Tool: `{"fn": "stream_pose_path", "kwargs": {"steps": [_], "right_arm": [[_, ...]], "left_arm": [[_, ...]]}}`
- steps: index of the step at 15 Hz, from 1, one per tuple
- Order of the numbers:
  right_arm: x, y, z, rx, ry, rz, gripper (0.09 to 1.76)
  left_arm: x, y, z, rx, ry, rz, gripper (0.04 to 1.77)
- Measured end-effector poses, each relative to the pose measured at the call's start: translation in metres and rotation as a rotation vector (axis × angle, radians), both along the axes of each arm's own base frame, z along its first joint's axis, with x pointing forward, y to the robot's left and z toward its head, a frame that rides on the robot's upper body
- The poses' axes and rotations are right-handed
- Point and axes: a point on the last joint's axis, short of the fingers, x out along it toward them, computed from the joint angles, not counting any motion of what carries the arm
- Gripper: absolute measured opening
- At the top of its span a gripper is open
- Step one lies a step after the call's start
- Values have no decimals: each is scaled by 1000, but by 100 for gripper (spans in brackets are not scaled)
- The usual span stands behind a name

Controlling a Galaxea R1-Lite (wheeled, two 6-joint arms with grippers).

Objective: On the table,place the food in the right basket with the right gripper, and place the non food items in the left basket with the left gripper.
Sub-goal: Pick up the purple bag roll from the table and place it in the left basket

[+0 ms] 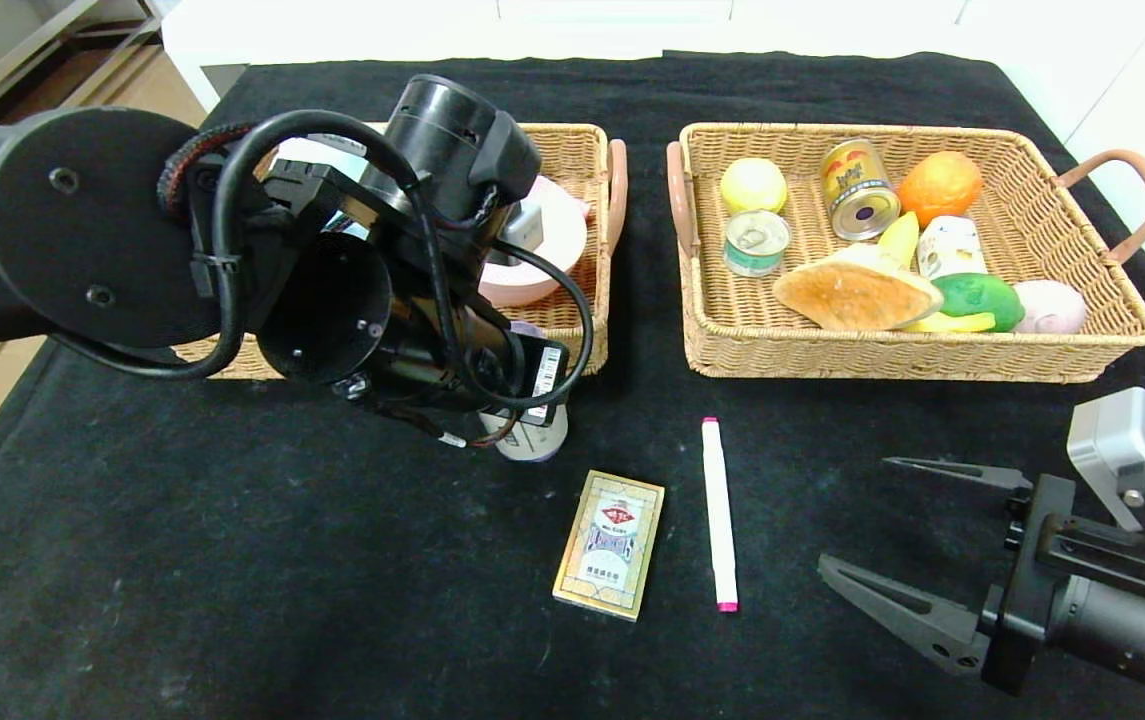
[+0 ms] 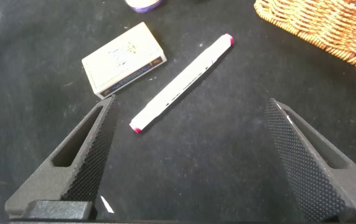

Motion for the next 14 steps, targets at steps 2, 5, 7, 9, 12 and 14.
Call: {"fn": "stream_pose_path", "kwargs": {"steps": [2, 5, 7, 9, 12, 14], "right_arm": [[0, 0, 0, 0, 0, 0, 171], [0, 0, 0, -1, 1, 1, 171], [0, 0, -1, -1, 2, 1, 171], [0, 0, 0, 0, 2, 3, 171], [-1, 0, 0, 1, -3, 5, 171], [-2, 0, 1, 2, -4, 7, 171]], "left_arm": [[0, 0, 0, 1, 1, -1, 100], [0, -1, 0, 3, 2, -3, 100], [0, -1, -1, 4, 1, 1, 100], [-1, -1, 0, 4, 3, 1, 100], [-12, 2, 3, 16, 5, -23, 100], [-24, 8, 11, 6, -16, -35, 100]]}}
